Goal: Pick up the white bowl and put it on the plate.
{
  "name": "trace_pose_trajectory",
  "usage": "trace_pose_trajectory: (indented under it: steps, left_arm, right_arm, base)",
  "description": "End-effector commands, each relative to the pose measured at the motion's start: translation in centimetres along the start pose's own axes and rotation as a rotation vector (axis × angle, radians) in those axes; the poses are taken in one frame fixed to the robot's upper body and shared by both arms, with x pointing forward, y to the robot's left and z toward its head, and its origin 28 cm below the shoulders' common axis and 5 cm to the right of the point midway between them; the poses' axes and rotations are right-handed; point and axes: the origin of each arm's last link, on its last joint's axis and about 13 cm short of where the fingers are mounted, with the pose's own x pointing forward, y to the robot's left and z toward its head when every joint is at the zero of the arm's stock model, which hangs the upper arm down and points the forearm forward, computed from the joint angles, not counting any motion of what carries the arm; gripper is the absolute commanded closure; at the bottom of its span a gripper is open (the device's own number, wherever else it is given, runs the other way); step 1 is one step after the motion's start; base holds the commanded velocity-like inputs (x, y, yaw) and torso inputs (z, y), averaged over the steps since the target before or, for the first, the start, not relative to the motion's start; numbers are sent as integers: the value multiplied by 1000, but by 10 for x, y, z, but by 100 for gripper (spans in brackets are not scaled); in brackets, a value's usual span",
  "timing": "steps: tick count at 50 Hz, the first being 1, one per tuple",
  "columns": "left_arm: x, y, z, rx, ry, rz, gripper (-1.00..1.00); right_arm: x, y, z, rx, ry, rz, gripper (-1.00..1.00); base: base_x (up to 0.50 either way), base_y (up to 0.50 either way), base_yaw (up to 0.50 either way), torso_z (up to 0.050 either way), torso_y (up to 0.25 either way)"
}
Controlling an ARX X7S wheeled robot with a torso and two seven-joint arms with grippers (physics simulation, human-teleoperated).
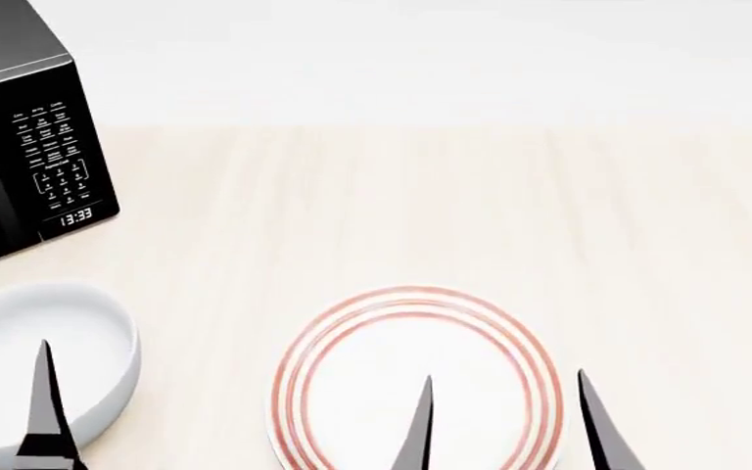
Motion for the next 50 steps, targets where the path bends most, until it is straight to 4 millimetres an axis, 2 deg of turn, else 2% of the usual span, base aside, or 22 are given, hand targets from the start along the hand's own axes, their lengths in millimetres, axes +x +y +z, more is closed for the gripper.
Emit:
trace_pose_trajectory:
  steps: [1, 6, 9, 10, 11, 12, 16, 20, 25, 33, 35, 36, 44, 50]
  left_arm:
    - [1, 10, 31, 87, -7, 5, -100]
    - [4, 16, 52, 50, -37, -29, -100]
    - [16, 23, 59, 65, -57, -32, -100]
    - [23, 22, 66, 21, -73, 12, -100]
    - [25, 28, 69, 74, -68, -30, -100]
    - [30, 31, 72, 29, -73, -30, -100]
    - [46, 42, 84, -8, -20, -9, -100]
    - [49, 47, 91, -3, 57, 8, -100]
    - [68, 57, 79, 67, 135, 31, -100]
    - [93, 77, 58, -43, 369, 101, -100]
    - [97, 78, 53, 4, 378, 51, -100]
    - [103, 82, 47, -22, 412, 95, -100]
    - [112, 91, 30, -55, 518, 138, -100]
    - [116, 94, 27, -35, 543, 161, -100]
  right_arm:
    - [1, -1, -3, -6, -4, 5, -100]
    - [1, -2, -1, 0, -13, 6, -100]
    - [1, -2, -1, 1, -13, 5, -100]
    - [1, -3, -2, 0, -13, 3, -100]
    - [0, -3, -1, 0, -13, 3, -100]
    - [1, -3, -2, 0, -13, 2, -100]
    - [0, -3, -2, 2, -12, 3, -100]
    - [0, -3, -2, 2, -10, 3, -100]
    - [1, -3, -4, -1, -8, 3, -100]
    - [1, -3, -5, -1, -3, 8, -100]
    - [0, -2, -4, 0, -4, 9, -100]
    - [0, -2, -5, -4, -3, 9, -100]
    - [1, -2, -7, -4, 2, 8, -100]
    - [0, -2, -7, -2, 2, 10, -100]
  base:
    - [0, 0, 0, 0, 0]
    - [0, 0, 0, 0, 0]
    - [0, 0, 0, 0, 0]
    - [0, 0, 0, 0, 0]
    - [0, 0, 0, 0, 0]
    - [0, 0, 0, 0, 0]
    - [0, 0, 0, 0, 0]
    - [0, 0, 0, 0, 0]
    - [0, 0, 0, 0, 0]
    - [0, 0, 0, 0, 0]
    - [0, 0, 0, 0, 0]
    - [0, 0, 0, 0, 0]
    - [0, 0, 0, 0, 0]
    - [0, 0, 0, 0, 0]
